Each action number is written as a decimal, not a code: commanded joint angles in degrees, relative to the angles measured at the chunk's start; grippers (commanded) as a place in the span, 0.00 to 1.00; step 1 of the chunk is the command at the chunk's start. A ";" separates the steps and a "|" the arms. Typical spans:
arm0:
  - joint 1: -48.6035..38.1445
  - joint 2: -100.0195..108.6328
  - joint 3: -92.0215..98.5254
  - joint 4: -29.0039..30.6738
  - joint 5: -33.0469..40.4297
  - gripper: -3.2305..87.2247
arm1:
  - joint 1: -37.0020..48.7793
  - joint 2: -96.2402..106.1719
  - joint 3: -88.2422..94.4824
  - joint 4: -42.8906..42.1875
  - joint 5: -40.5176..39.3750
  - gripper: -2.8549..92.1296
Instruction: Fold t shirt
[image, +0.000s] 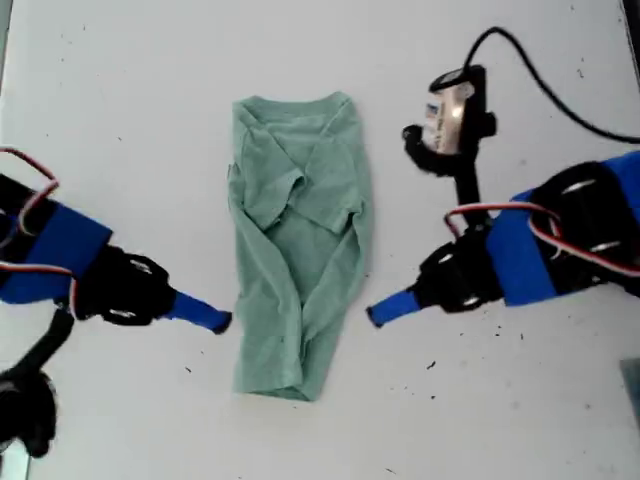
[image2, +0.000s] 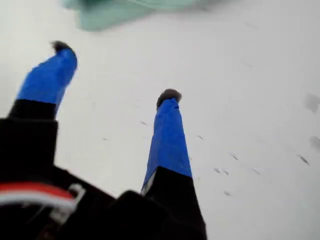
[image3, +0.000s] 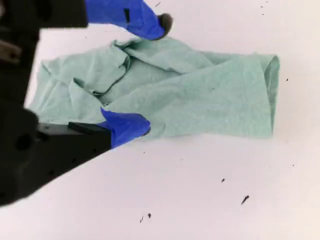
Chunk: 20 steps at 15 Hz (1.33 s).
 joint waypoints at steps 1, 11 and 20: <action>-0.88 -10.20 -7.82 -3.08 3.16 0.35 | -3.87 -17.75 -22.68 -0.26 1.05 0.39; 0.00 -38.76 -19.16 -12.39 5.63 0.32 | -6.42 -53.00 -41.13 -15.64 2.81 0.36; 3.52 -52.56 -45.26 -9.58 9.32 0.03 | -10.02 -48.34 -39.99 -5.62 3.43 0.04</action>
